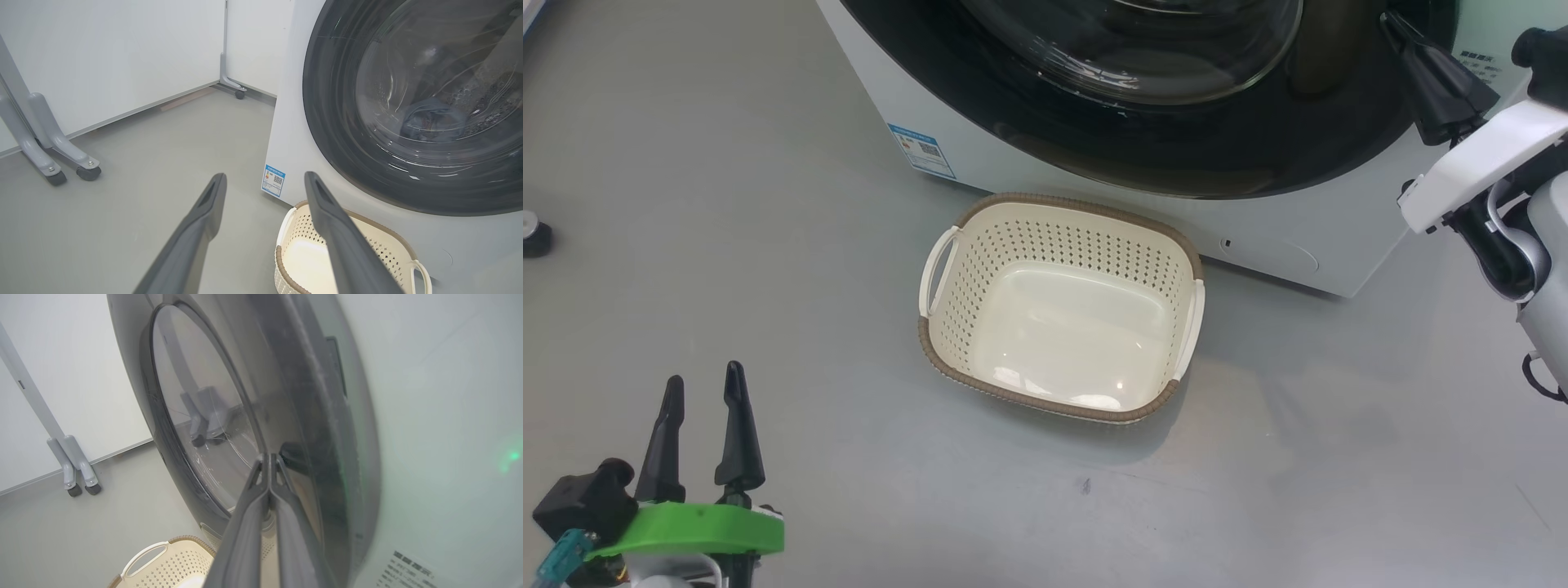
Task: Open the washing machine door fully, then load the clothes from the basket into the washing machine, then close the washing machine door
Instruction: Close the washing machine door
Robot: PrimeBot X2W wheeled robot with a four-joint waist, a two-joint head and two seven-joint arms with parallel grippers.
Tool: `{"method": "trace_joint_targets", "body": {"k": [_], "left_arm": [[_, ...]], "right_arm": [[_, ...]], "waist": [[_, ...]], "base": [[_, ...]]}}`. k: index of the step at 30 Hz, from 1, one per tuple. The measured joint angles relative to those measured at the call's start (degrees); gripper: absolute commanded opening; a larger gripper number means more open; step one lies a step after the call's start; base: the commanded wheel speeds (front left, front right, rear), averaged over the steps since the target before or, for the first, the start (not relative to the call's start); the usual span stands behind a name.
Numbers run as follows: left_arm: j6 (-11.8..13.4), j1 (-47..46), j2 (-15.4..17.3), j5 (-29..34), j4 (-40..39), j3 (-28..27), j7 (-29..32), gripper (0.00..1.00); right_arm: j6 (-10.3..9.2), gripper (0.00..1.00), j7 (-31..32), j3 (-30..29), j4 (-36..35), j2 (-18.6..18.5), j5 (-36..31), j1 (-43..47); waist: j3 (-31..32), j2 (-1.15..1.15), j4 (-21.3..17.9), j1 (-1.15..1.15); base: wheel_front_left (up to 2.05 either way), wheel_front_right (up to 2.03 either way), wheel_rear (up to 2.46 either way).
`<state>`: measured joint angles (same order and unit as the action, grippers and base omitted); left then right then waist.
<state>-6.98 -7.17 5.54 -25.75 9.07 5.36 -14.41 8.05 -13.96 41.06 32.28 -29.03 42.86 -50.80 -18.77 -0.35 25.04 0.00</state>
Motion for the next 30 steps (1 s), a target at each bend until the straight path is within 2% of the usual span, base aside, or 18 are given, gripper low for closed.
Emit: {"method": "trace_joint_targets", "body": {"k": [3,4,5,6,7,15,30], "left_arm": [[0.0,0.0,0.0,0.1,0.3,-0.1,0.0,1.00],[0.0,0.0,0.1,0.1,0.4,-0.1,0.0,1.00],[0.0,0.0,0.1,0.1,0.5,-0.2,0.0,1.00],[0.0,0.0,0.1,0.1,0.5,-0.2,0.0,1.00],[0.0,0.0,0.2,0.1,0.6,-0.4,0.0,1.00],[0.0,0.1,1.7,0.7,1.2,-1.3,0.0,1.00],[0.0,3.0,3.9,1.1,1.5,-2.9,0.0,1.00]], "right_arm": [[-0.07,0.00,-0.1,0.6,0.6,0.2,0.0,0.1],[-0.16,0.14,-0.3,1.0,0.6,0.3,0.2,0.2],[-0.46,0.40,-0.3,1.3,0.6,0.4,0.5,0.3],[-0.47,0.75,-0.3,1.5,0.6,0.6,0.6,0.4],[-0.47,1.00,-0.4,1.5,0.6,0.8,0.6,0.7],[-0.47,1.00,-0.4,3.6,-0.1,3.9,1.1,5.1],[-0.47,1.00,-0.4,0.5,-4.9,6.7,1.1,10.8]], "waist": [[0.6,0.00,-0.3,0.00],[0.9,0.00,-0.5,0.00],[1.2,0.00,-0.6,0.00],[1.5,0.00,-0.7,0.00],[1.8,0.00,-0.9,0.00],[5.0,0.00,-3.1,0.00],[10.4,0.00,-11.3,0.00]], "base": [[0.00,0.00,0.00],[0.00,0.00,0.00],[0.00,0.00,0.00],[0.00,0.00,0.00],[0.00,0.00,0.00],[0.00,0.00,0.00],[0.00,0.00,0.00]]}}
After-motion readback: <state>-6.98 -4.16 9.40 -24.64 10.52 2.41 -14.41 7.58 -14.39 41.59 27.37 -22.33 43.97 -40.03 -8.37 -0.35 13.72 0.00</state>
